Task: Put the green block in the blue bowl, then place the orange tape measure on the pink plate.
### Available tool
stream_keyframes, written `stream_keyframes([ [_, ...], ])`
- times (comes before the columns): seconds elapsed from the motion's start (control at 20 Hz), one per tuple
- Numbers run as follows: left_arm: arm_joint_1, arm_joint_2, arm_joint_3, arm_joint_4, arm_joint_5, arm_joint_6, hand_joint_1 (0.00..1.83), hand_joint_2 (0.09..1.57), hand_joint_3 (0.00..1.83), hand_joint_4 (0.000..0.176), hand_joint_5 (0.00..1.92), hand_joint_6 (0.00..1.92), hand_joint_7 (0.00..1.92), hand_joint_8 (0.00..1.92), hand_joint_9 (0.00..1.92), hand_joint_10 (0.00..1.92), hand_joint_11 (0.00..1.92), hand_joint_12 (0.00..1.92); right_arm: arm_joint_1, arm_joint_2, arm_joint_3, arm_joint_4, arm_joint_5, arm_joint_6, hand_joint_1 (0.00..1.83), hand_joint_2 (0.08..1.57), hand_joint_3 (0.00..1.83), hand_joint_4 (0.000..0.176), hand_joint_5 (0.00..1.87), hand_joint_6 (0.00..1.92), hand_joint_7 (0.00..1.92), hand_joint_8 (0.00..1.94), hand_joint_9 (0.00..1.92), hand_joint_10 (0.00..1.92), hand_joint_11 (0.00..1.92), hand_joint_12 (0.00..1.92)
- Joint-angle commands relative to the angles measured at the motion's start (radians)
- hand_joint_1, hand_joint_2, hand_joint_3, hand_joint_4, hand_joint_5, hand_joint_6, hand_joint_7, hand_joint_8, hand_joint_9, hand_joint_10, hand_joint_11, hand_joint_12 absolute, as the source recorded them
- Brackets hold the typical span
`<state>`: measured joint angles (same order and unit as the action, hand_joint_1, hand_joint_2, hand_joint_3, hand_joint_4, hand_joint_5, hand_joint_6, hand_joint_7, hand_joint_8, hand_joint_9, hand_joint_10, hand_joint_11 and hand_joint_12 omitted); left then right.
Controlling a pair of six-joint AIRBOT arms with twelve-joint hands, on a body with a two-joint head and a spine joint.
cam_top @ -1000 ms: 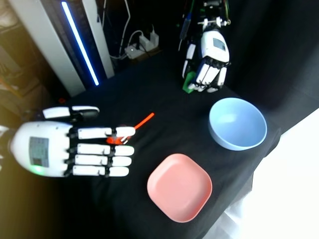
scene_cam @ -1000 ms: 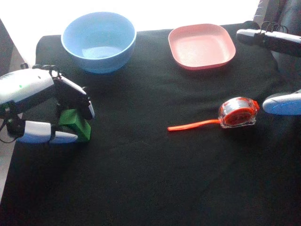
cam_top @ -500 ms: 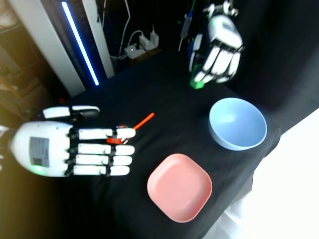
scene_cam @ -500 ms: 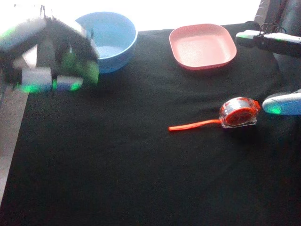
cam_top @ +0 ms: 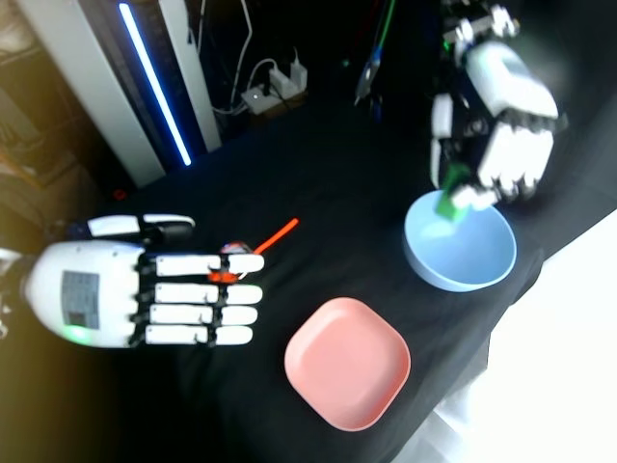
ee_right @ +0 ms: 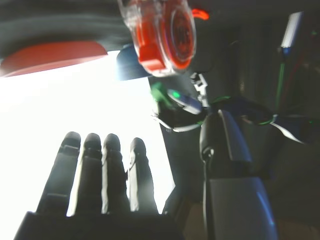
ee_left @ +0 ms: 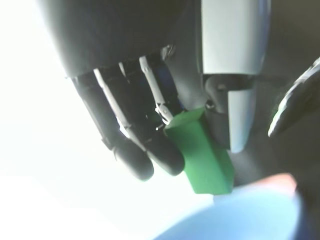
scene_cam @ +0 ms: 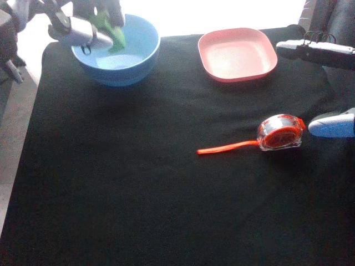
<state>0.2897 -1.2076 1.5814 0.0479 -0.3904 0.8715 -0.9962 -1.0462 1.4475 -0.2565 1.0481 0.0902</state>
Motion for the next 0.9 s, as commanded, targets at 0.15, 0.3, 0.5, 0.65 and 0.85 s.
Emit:
stream_keyframes([
  [0.15,-0.021,-0.075,0.082,-0.001,0.018,0.000,1.24,1.11,0.00,0.000,1.01,0.75,0.97,1.19,0.85,0.82,0.66,1.49,0.008,-0.007,0.016,0.035,0.109,0.017,0.89,1.03,0.00,0.082,0.18,0.01,0.11,0.01,0.07,0.00,0.00,0.03],
  [0.3,-0.021,-0.104,0.104,0.002,0.028,0.000,1.01,1.04,0.00,0.000,0.93,0.02,0.96,0.24,0.81,0.74,0.58,1.42,0.008,-0.012,0.023,0.033,0.109,0.019,0.87,1.02,0.00,0.073,0.17,0.00,0.11,0.01,0.08,0.01,0.02,0.04],
  [0.5,-0.021,-0.076,0.059,0.018,-0.034,0.000,0.91,1.00,0.00,0.050,0.61,0.00,0.68,0.01,0.60,0.57,0.51,1.30,0.008,-0.012,0.023,0.033,0.109,0.022,0.87,1.02,0.00,0.063,0.16,0.00,0.09,0.00,0.08,0.00,0.05,0.06],
  [0.65,0.008,0.000,-0.047,0.021,-0.186,0.000,0.85,0.96,0.00,0.105,0.42,0.00,0.43,0.00,0.51,0.14,0.28,1.28,0.008,-0.011,0.021,0.033,0.115,0.033,0.85,1.00,0.00,0.074,0.15,0.00,0.10,0.00,0.07,0.00,0.03,0.05],
  [0.85,0.082,0.137,-0.207,0.036,-0.400,-0.001,0.87,0.92,0.00,0.022,0.40,0.00,0.35,0.00,0.44,0.01,0.08,1.20,0.008,-0.006,0.010,0.026,0.130,0.041,0.80,0.97,0.00,0.116,0.15,0.00,0.10,0.00,0.07,0.00,0.02,0.04],
])
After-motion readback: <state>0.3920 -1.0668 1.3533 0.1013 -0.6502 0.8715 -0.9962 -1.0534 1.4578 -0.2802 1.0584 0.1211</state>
